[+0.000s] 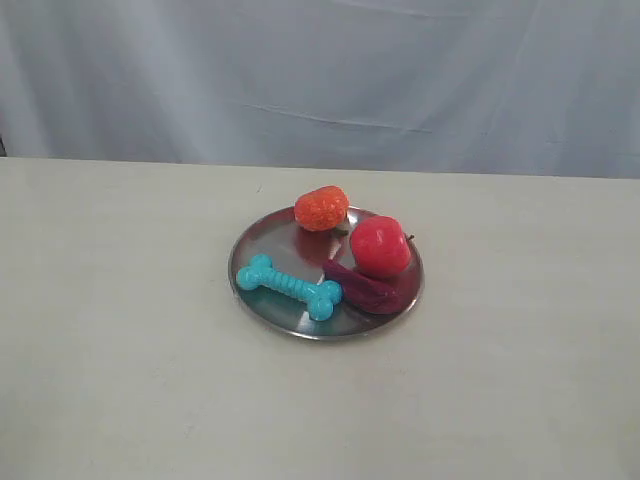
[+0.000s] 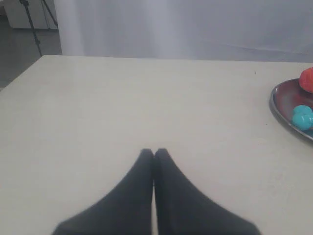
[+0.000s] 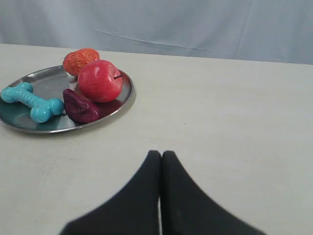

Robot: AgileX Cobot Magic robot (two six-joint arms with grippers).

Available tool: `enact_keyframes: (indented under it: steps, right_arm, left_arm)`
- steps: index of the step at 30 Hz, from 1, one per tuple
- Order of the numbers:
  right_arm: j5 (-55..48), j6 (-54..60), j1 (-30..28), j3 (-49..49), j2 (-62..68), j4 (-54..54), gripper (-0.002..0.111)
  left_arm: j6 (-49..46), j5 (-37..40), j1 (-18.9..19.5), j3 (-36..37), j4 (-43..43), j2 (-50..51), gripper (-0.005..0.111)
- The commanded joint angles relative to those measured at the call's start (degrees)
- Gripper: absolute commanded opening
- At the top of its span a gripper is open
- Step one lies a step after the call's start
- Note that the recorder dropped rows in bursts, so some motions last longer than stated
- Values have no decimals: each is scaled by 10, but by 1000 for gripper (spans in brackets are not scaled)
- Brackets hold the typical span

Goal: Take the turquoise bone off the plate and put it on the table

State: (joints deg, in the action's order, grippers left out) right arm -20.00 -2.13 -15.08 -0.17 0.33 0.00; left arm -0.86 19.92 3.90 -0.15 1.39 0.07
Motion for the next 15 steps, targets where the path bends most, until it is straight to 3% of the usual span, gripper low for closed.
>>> enact_keyframes:
  steps: [1, 15]
  right_arm:
    - [2, -2, -2, 2, -3, 0, 0]
    - [29, 9, -2, 2, -3, -5, 0]
  left_arm:
    - [2, -3, -4, 1, 1, -1, 0]
    - [2, -3, -4, 1, 1, -1, 0]
